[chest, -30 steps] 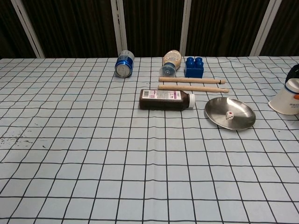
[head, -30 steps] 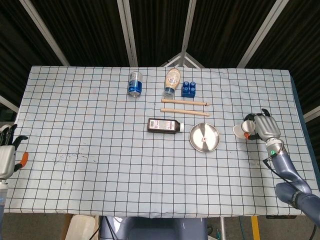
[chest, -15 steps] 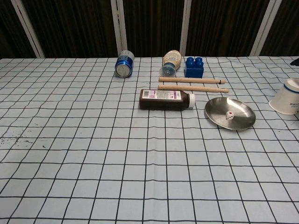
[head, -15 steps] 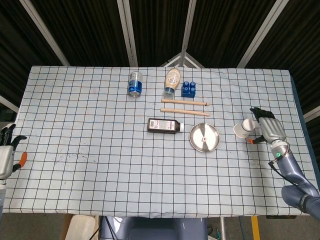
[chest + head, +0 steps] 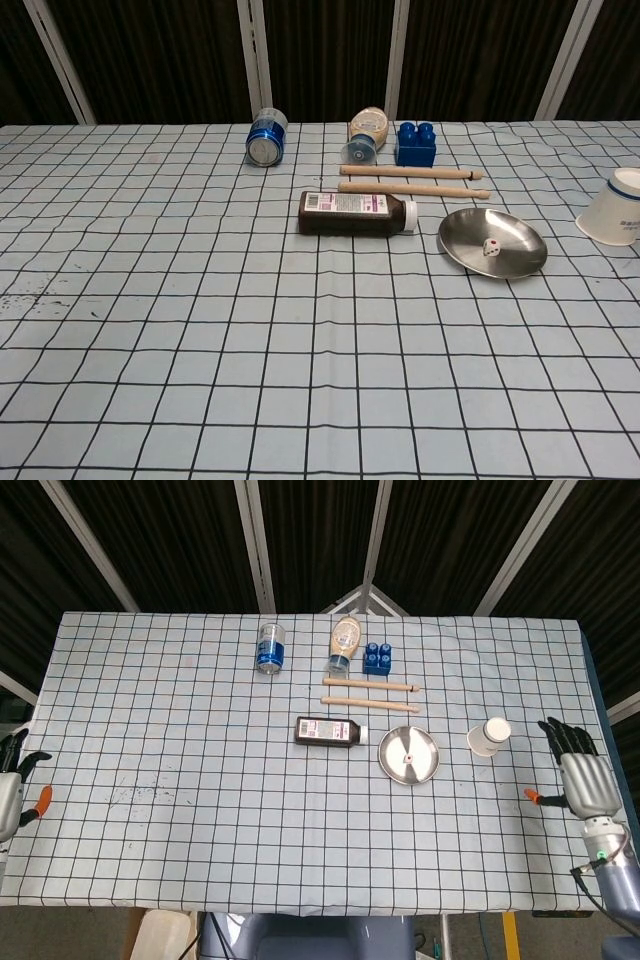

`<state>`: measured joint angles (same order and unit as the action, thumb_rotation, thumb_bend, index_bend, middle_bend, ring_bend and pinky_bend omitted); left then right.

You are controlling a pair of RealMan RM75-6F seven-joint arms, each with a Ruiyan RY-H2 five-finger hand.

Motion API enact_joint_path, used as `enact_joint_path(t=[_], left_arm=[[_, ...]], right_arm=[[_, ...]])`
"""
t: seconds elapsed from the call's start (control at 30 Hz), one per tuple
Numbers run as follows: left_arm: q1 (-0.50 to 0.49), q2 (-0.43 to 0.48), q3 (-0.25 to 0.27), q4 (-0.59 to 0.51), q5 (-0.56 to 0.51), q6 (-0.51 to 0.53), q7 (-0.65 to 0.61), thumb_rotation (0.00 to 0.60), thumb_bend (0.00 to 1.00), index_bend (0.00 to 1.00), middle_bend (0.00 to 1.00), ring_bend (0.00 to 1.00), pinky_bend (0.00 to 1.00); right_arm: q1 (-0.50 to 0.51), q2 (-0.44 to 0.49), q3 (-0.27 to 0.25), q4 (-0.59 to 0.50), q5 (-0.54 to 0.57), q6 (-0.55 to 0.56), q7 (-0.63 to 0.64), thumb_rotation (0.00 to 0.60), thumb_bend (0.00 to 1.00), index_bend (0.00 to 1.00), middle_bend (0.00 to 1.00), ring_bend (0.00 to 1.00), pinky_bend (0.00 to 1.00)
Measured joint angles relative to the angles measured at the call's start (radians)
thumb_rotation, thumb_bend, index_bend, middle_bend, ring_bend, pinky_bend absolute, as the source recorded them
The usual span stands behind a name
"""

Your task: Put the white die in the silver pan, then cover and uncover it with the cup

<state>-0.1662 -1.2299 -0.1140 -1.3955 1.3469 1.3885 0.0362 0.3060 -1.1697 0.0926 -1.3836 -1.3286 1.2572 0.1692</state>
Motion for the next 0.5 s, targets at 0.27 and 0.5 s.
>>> enact_joint_path(t=[0.27,0.5], left_arm=[[0.023,0.039,0.004,-0.031,0.025,0.041,-0.056,0.6,0.55,0.27,0.0,0.0,0.1],[0.035,0.057,-0.006,-0.03,0.026,0.06,-0.109,0.6,0.55,0.21,0.0,0.0,0.1]], right_arm=[[-0.151,-0.058,-0.058,0.003,-0.14,0.287,-0.051,0.6,0.05,0.19,0.14,0.14,0.0],[-0.206,-0.069,-0.076,0.029,-0.173,0.346,-0.093,0.6,0.05,0.2,0.14,0.14,0.0]])
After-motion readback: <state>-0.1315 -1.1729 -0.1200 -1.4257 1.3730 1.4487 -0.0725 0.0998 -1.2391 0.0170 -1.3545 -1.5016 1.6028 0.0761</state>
